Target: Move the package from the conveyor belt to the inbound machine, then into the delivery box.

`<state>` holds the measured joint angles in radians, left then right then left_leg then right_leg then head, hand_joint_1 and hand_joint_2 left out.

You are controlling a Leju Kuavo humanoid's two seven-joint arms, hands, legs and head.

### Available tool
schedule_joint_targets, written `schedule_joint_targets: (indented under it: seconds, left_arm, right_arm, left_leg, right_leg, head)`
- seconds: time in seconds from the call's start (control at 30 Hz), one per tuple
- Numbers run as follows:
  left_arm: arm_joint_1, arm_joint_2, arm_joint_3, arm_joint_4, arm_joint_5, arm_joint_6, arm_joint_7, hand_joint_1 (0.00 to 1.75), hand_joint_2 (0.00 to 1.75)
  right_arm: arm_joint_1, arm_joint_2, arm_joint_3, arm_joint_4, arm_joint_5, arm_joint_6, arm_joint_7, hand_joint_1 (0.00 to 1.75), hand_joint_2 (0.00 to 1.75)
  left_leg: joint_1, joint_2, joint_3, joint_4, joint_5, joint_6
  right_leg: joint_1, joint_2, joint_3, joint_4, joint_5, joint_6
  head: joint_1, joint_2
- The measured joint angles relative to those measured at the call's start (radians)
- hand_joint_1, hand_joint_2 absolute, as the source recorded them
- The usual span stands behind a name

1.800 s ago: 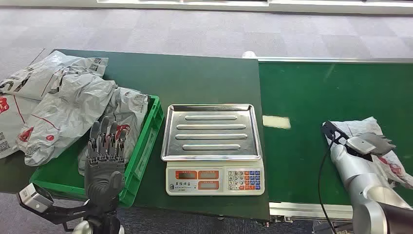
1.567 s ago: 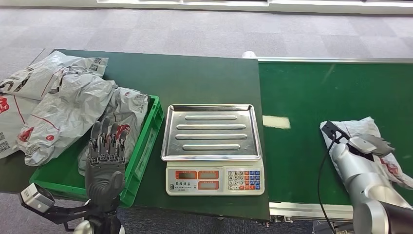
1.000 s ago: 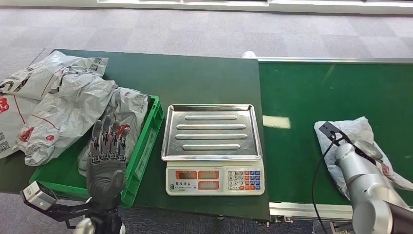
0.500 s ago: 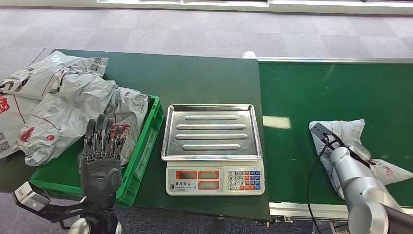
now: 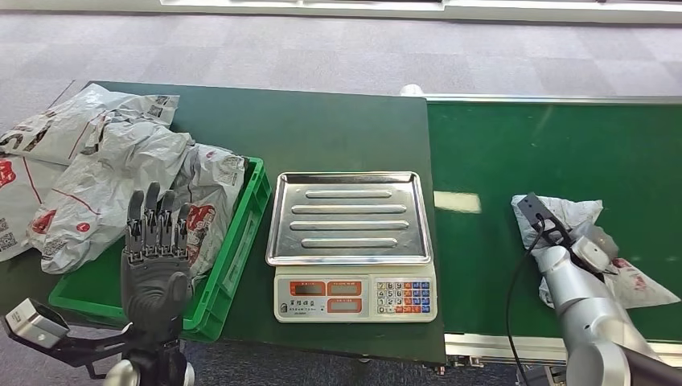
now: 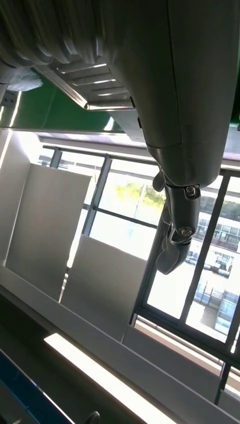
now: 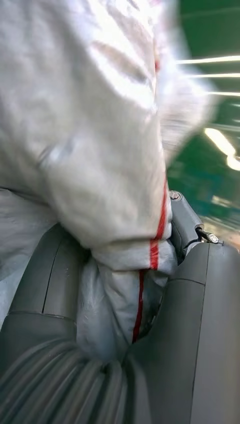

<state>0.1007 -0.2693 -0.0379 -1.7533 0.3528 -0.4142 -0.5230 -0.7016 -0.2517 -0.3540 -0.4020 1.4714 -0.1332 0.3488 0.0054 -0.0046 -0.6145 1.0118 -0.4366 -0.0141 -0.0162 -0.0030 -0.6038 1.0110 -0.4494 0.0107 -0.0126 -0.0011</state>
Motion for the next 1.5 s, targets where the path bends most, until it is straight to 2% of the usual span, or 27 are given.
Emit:
schedule_joint_targets:
  seconds: [0.17,0.27,0.33,0.43,0.57,0.7,0.77,0.83,0.93,1.17,1.2,1.3,1.33,1.5]
  left_arm:
    - [0.001,-0.001,0.004,-0.029,0.012,0.013,0.015,0.00,1.75]
    - [0.002,-0.002,0.008,-0.045,0.018,0.017,0.019,0.00,1.75]
    - [0.002,-0.002,0.010,-0.050,0.023,0.016,0.020,0.00,1.75]
    - [-0.010,-0.001,0.011,-0.040,0.032,0.008,0.013,0.00,1.75]
    - [-0.036,0.003,0.011,-0.008,0.031,-0.012,-0.021,0.00,1.75]
    - [-0.054,0.007,0.009,0.032,0.035,-0.020,-0.058,0.00,1.75]
    - [-0.065,0.008,0.008,0.057,0.041,-0.019,-0.072,0.00,1.75]
    - [-0.070,0.009,0.007,0.074,0.045,-0.019,-0.080,0.00,1.75]
    - [-0.071,0.010,0.006,0.089,0.045,-0.018,-0.085,0.00,1.75]
    - [-0.072,0.011,0.005,0.101,0.046,0.002,-0.082,0.00,1.75]
    - [-0.072,0.011,0.004,0.101,0.046,0.007,-0.081,0.00,1.75]
    - [-0.072,0.011,0.004,0.101,0.046,0.015,-0.081,0.00,1.75]
    - [-0.072,0.011,0.004,0.101,0.046,0.016,-0.081,0.00,1.75]
    - [-0.064,0.011,0.004,0.094,0.046,0.031,-0.083,0.00,1.75]
  right_arm:
    - [0.015,0.018,0.000,-0.090,0.016,-0.096,0.001,1.75,1.75]
    - [0.045,0.046,0.001,-0.208,0.032,-0.253,-0.064,1.75,1.75]
    - [0.060,0.079,0.009,-0.327,0.036,-0.274,-0.129,1.75,1.75]
    - [0.068,0.151,0.085,-0.515,0.027,-0.190,-0.221,1.75,1.75]
    - [0.047,0.243,0.324,-0.638,-0.076,-0.067,-0.303,1.75,1.75]
    - [0.030,0.324,0.573,-0.636,-0.305,0.083,-0.459,1.75,1.75]
    - [0.025,0.362,0.702,-0.602,-0.397,0.107,-0.520,1.75,1.75]
    - [0.024,0.387,0.800,-0.570,-0.441,0.105,-0.538,1.75,1.75]
    - [0.020,0.403,0.884,-0.545,-0.469,0.102,-0.539,1.75,1.75]
    - [0.019,0.410,0.981,-0.516,-0.494,0.119,-0.539,1.75,1.75]
    - [0.019,0.411,0.991,-0.513,-0.497,0.118,-0.539,1.40,1.75]
    - [0.018,0.414,1.014,-0.506,-0.507,0.113,-0.538,0.09,0.44]
    - [0.017,0.415,1.019,-0.505,-0.507,0.109,-0.536,0.00,0.00]
    - [0.016,0.416,1.032,-0.514,-0.482,0.043,-0.493,0.00,0.00]
  left_leg:
    - [0.000,0.000,0.000,0.000,0.000,0.000]
    - [0.000,-0.001,-0.001,0.000,0.000,0.000]
    - [0.000,0.000,-0.002,0.000,0.000,0.000]
    - [0.000,0.004,-0.001,-0.001,0.000,-0.001]
    - [0.001,0.011,0.002,-0.002,0.001,-0.003]
    - [0.003,0.011,0.002,-0.002,0.002,-0.005]
    - [0.003,0.009,0.002,-0.002,0.002,-0.006]
    - [0.004,0.004,0.000,-0.002,0.003,-0.006]
    - [0.005,-0.003,-0.002,-0.002,0.003,-0.006]
    - [0.004,-0.001,-0.002,0.000,0.002,-0.004]
    - [0.004,-0.001,-0.002,0.000,0.002,-0.004]
    - [0.004,-0.001,-0.002,0.000,0.002,-0.004]
    - [0.004,-0.001,-0.002,0.000,0.002,-0.004]
    - [0.004,-0.001,-0.002,0.000,0.002,-0.005]
  right_leg:
    - [0.000,0.000,0.000,0.000,0.000,0.000]
    - [0.000,0.000,-0.001,0.000,0.000,0.000]
    - [0.000,0.001,-0.002,0.000,0.000,0.000]
    - [0.001,0.005,-0.003,0.001,0.001,-0.001]
    - [0.004,0.011,-0.003,0.001,0.001,-0.004]
    - [0.006,0.010,-0.004,0.001,0.001,-0.005]
    - [0.007,0.009,-0.004,0.001,0.001,-0.006]
    - [0.007,0.004,-0.004,0.001,0.000,-0.007]
    - [0.007,-0.004,-0.002,0.001,-0.001,-0.007]
    - [0.004,0.000,-0.002,0.000,0.000,-0.005]
    - [0.005,0.000,-0.002,0.000,0.000,-0.005]
    - [0.005,0.000,-0.002,0.000,0.000,-0.005]
    - [0.006,0.000,-0.002,0.000,0.000,-0.005]
    - [0.007,0.000,-0.002,0.000,0.000,-0.005]
  head:
    - [0.000,0.000]
    - [0.000,0.000]
    - [0.000,0.000]
    - [0.000,0.000]
    - [0.000,0.000]
    - [0.000,0.000]
    - [0.000,0.000]
    - [0.000,0.000]
    - [0.000,0.000]
    - [0.000,0.000]
    - [0.000,0.000]
    - [0.000,0.000]
    - [0.000,0.000]
    - [0.000,0.000]
